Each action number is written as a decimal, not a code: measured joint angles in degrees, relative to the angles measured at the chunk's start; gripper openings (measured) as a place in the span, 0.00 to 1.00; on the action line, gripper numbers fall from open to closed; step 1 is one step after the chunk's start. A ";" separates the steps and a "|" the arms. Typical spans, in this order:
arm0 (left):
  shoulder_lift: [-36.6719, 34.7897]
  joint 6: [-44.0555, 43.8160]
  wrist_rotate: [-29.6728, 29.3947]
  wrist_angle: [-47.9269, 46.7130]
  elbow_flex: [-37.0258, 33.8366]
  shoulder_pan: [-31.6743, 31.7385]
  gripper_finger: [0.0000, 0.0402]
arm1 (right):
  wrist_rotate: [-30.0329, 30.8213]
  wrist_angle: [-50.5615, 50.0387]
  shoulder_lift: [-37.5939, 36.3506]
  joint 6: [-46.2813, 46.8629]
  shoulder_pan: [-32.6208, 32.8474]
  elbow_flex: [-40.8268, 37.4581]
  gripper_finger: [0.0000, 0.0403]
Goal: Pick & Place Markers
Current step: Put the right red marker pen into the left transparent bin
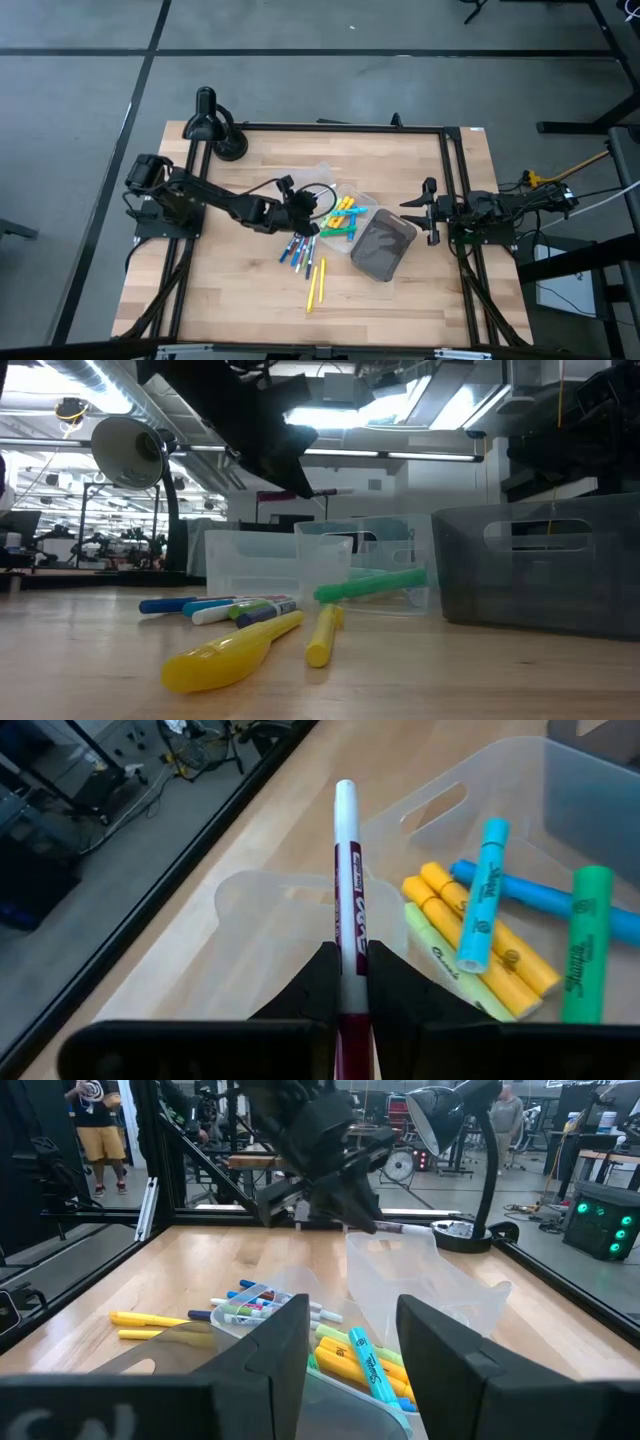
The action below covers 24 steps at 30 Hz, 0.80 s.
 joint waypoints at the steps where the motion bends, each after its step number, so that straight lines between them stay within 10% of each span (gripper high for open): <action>1: 0.00 0.03 0.58 0.01 0.00 0.52 0.07 | 0.00 0.00 -0.02 0.00 0.02 0.00 0.38; 24: 0.00 -1.23 10.55 -9.71 -0.02 7.47 0.07 | 0.01 0.00 0.00 0.00 0.02 0.00 0.38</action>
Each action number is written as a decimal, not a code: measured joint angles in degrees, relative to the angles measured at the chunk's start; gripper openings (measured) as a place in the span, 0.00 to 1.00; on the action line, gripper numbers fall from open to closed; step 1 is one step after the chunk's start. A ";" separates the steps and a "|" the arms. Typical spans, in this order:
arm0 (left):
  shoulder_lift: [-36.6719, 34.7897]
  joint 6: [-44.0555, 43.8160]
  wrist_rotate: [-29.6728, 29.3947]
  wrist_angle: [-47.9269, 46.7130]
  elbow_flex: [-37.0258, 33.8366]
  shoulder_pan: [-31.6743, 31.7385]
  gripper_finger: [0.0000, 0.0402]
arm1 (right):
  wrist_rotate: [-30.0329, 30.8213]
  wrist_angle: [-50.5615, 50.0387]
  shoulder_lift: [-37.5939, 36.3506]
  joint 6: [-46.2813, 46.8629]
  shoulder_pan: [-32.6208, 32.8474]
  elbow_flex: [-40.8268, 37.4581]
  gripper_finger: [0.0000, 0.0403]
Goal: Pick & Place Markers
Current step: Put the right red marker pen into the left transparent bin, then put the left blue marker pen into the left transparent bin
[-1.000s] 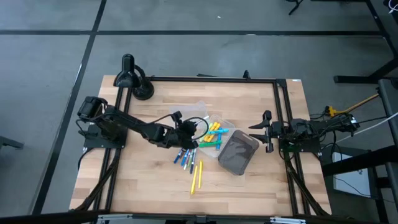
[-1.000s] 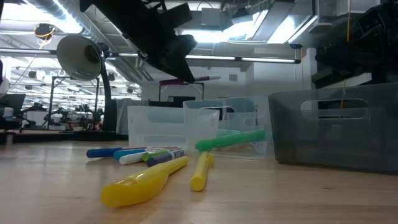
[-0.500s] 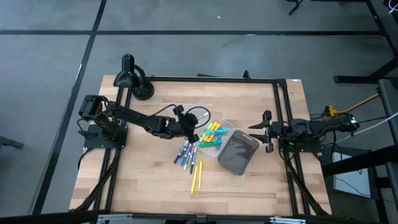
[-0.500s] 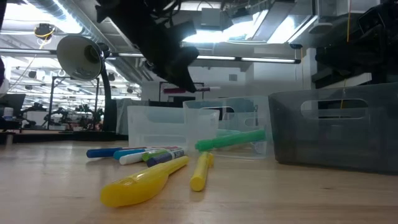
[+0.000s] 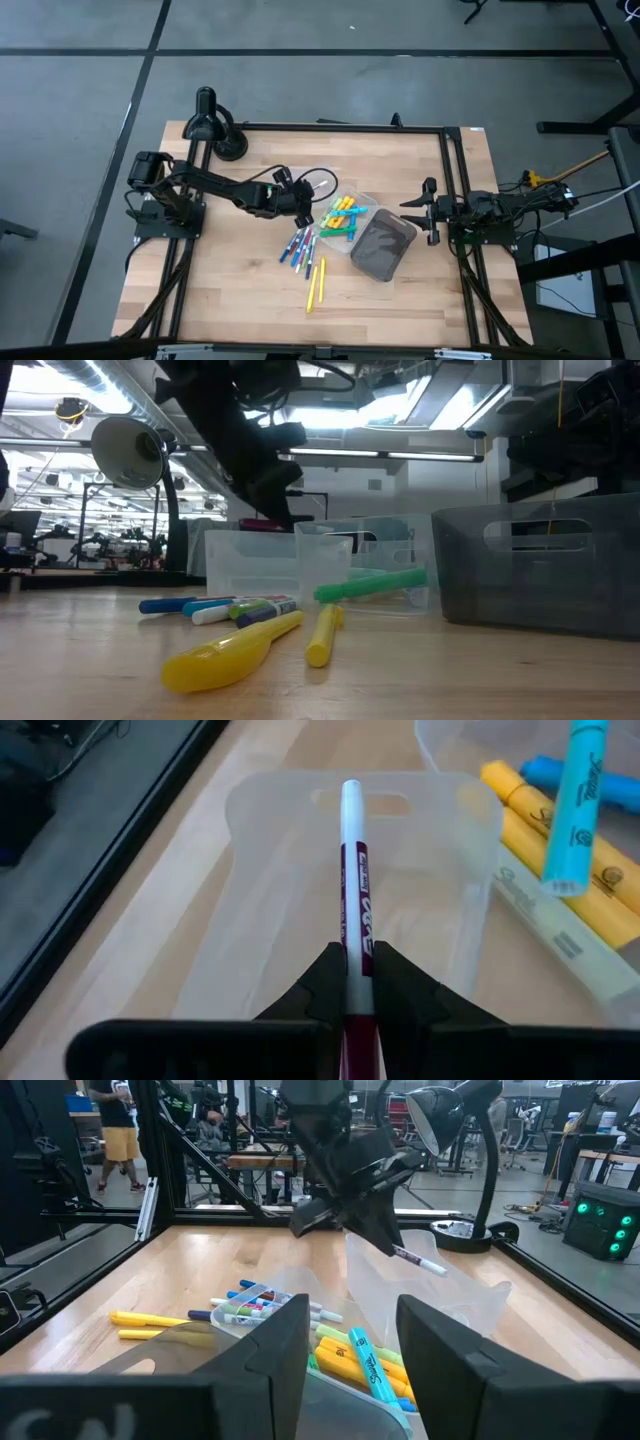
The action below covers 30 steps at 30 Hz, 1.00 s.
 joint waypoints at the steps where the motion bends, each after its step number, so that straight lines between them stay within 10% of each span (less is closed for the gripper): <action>1: 0.00 -0.01 0.02 -0.40 0.00 -0.02 0.07 | 0.01 0.00 -0.01 0.00 -0.01 0.00 0.38; 30: 0.00 0.10 1.31 -3.54 -0.02 -0.34 0.16 | 0.01 0.00 0.00 0.00 0.00 0.01 0.38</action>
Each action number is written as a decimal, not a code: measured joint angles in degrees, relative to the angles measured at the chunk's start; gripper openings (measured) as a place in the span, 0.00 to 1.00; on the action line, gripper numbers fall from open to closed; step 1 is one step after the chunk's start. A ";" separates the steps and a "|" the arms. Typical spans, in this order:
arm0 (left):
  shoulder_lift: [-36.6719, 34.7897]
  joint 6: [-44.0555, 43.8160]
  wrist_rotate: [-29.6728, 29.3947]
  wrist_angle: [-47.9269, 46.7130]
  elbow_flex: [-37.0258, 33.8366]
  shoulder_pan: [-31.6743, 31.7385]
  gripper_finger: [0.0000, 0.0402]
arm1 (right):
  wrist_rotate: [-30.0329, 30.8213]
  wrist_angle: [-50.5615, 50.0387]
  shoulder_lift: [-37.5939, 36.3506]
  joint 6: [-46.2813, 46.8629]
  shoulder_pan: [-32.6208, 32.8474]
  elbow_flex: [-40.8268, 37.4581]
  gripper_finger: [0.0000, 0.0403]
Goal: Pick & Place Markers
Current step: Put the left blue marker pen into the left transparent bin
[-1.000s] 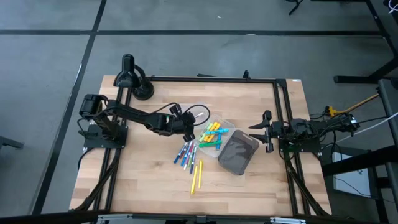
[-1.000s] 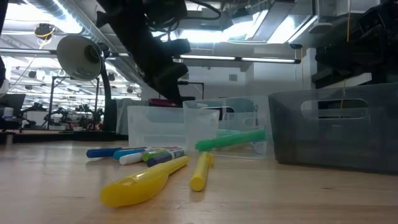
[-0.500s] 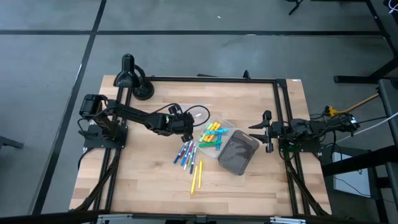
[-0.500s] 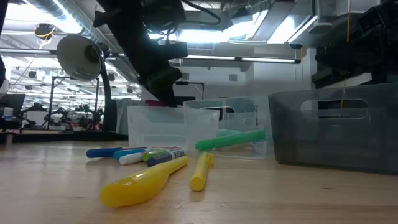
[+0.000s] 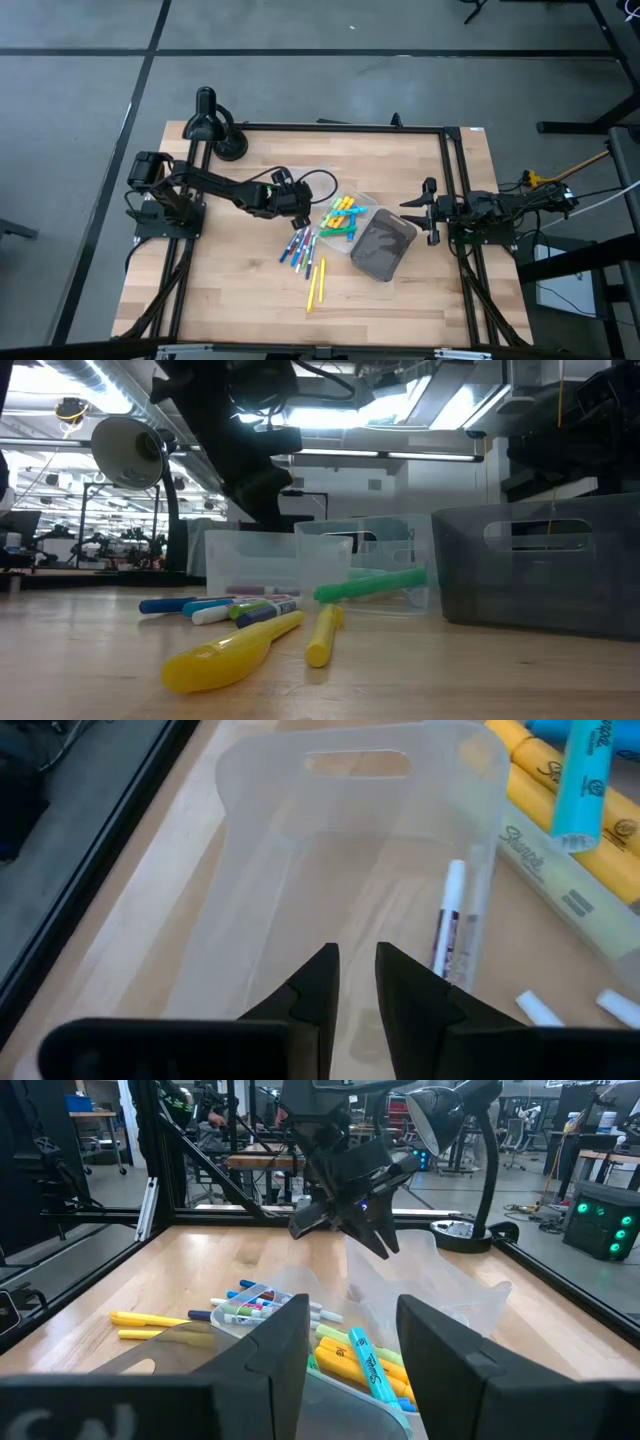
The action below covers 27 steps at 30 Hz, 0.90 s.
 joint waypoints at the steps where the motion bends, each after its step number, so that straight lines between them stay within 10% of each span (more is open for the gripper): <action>1: 0.00 0.00 0.10 0.00 0.00 -0.16 0.16 | 0.00 0.00 -0.01 0.01 -0.01 -0.01 0.38; 27: -0.24 0.13 2.76 10.32 -0.02 -20.00 0.15 | 0.01 0.00 -0.01 0.00 -0.01 -0.01 0.38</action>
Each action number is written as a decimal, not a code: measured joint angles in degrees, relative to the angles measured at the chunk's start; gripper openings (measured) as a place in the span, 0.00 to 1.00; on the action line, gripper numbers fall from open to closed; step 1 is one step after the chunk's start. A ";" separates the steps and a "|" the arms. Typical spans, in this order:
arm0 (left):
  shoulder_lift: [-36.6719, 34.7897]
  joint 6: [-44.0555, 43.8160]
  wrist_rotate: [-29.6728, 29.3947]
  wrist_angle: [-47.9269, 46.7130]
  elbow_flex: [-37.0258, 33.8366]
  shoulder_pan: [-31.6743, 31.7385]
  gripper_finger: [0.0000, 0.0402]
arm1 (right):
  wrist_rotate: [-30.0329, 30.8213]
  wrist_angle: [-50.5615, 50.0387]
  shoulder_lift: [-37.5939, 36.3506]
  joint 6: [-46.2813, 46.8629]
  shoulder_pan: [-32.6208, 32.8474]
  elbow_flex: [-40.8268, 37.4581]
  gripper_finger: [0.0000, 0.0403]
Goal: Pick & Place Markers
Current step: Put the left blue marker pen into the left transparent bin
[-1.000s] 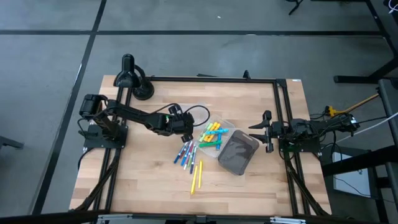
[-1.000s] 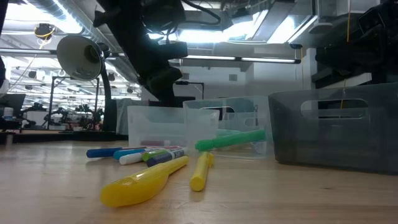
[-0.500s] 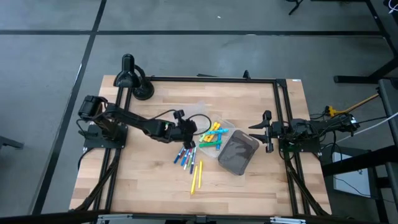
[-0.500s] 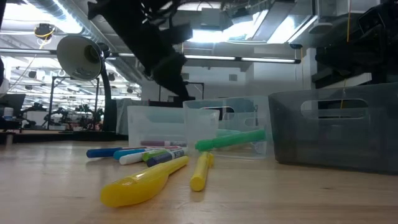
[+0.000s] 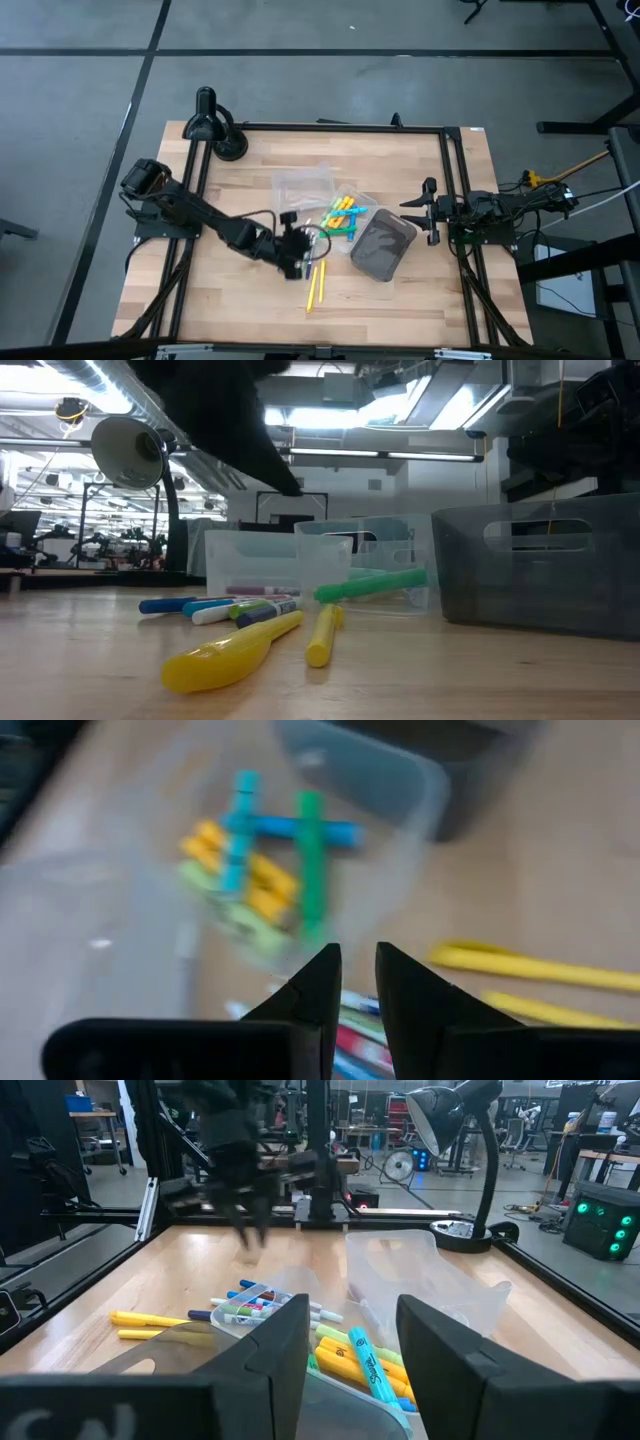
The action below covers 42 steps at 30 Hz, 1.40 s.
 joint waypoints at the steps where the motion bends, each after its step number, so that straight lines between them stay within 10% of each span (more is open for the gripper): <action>1: 0.00 -0.71 1.27 0.00 0.00 -0.83 0.15 | -0.01 0.00 0.01 0.00 0.00 0.01 0.38; 22: -0.11 -19.40 14.22 -4.86 -2.13 -12.69 0.14 | -0.01 0.00 0.01 0.00 0.00 0.00 0.38; 42: 0.08 -38.59 -13.96 -6.40 -7.28 -12.80 0.21 | -0.01 0.00 0.00 0.00 0.01 0.00 0.38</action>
